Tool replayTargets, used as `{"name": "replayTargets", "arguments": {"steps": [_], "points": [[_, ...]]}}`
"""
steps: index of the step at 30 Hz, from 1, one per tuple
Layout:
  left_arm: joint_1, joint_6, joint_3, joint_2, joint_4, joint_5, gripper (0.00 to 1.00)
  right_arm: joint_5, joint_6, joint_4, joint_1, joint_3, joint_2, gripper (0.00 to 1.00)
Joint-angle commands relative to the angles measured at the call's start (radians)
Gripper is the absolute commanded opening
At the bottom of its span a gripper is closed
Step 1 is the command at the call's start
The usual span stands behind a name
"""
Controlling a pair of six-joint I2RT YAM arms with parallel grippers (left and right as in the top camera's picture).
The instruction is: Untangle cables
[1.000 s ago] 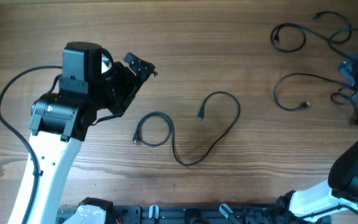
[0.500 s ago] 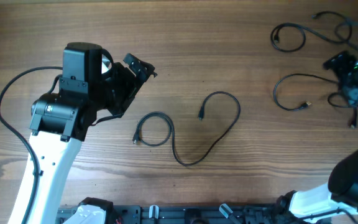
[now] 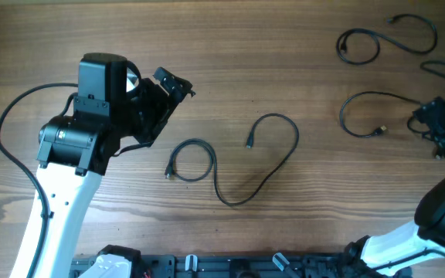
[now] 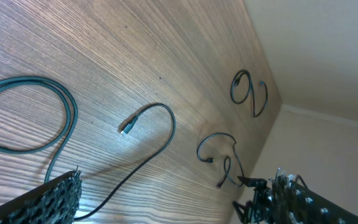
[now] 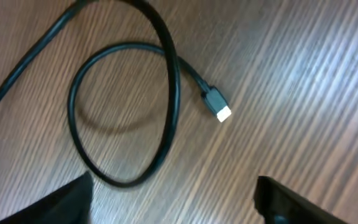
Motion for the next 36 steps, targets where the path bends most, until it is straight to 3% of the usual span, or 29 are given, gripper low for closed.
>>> {"name": "replayTargets", "arguments": {"steps": [1,5,8,11,14,16,17,18,24,27,31,34,35,36], "points": [[-0.005,0.023,0.002,0.002,-0.001,-0.017,1.00,-0.026,0.001,0.056,-0.007,-0.009,0.053,0.70],[-0.005,0.023,0.002,0.002,-0.001,-0.017,1.00,-0.080,0.145,0.079,-0.006,-0.009,0.057,0.52],[-0.005,0.023,0.002,0.002,0.000,-0.017,1.00,-0.113,0.149,0.101,-0.006,-0.010,0.057,0.50],[-0.005,0.023,0.003,0.002,-0.004,-0.017,1.00,-0.117,0.176,0.106,-0.006,-0.010,0.057,0.39],[-0.005,0.023,0.002,0.002,-0.009,-0.017,1.00,-0.115,0.174,0.126,-0.004,-0.010,0.057,0.34],[-0.005,0.023,0.002,0.002,-0.009,-0.017,1.00,-0.113,0.174,0.159,-0.004,-0.010,0.057,0.24],[-0.005,0.023,0.002,0.002,-0.009,-0.017,1.00,-0.114,0.176,0.180,-0.004,-0.010,0.057,0.09],[-0.005,0.023,0.002,0.002,-0.009,-0.017,1.00,-0.120,0.176,0.204,-0.004,-0.010,0.057,0.04],[-0.005,0.023,0.002,0.002,-0.009,-0.017,1.00,-0.143,0.158,0.372,-0.004,-0.010,0.058,0.04],[-0.005,0.023,0.002,0.002,-0.010,-0.039,1.00,-0.190,-0.045,0.545,-0.004,-0.010,0.057,0.04],[-0.005,0.023,0.002,0.016,-0.019,-0.058,1.00,-0.198,-0.129,0.632,-0.004,-0.010,0.057,0.04],[-0.006,0.023,0.002,0.039,-0.034,-0.057,1.00,-0.103,-0.082,0.586,-0.005,-0.010,0.069,0.05],[-0.006,0.023,0.002,0.046,-0.039,-0.058,1.00,-0.109,-0.084,0.569,-0.004,-0.010,0.082,0.12],[-0.006,0.023,0.002,0.052,-0.043,-0.057,1.00,-0.138,-0.093,0.554,-0.004,-0.010,0.091,0.42]]}}
